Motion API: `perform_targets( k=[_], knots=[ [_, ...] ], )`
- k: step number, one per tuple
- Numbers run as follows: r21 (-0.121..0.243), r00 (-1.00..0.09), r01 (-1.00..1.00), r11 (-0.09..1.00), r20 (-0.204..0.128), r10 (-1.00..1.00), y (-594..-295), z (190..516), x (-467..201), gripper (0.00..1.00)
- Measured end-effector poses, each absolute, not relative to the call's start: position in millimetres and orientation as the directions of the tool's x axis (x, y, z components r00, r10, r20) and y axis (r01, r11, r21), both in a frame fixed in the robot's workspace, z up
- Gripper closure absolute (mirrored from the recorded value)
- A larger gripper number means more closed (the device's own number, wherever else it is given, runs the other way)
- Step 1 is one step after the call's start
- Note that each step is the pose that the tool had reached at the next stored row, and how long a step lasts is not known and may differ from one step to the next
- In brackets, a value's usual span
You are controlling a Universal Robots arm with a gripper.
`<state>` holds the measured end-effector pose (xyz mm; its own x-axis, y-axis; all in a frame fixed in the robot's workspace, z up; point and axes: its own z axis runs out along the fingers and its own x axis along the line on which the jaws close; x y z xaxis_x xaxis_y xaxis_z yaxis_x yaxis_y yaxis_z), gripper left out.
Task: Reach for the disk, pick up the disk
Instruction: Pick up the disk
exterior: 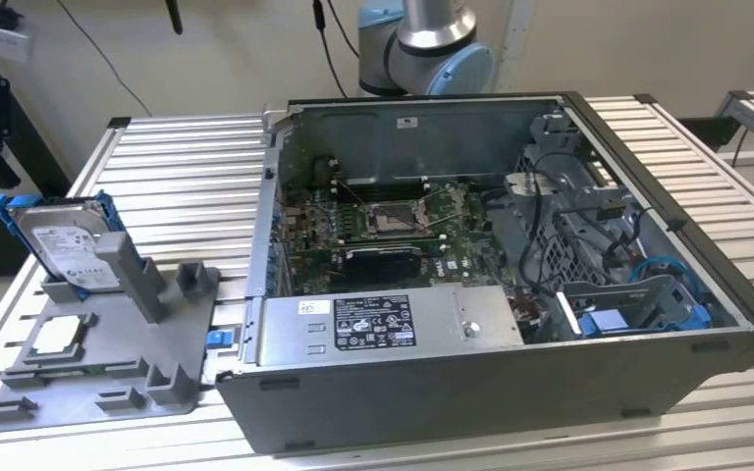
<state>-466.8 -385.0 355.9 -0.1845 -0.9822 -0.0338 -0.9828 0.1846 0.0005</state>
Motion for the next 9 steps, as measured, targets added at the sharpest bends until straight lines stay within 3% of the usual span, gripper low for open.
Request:
perform_targets(
  k=[9],
  knots=[
    [0.001, -0.063, -0.998, 0.063, -0.034, -0.997, -385.5, 352.5, -466.2, 1.0]
  ],
)
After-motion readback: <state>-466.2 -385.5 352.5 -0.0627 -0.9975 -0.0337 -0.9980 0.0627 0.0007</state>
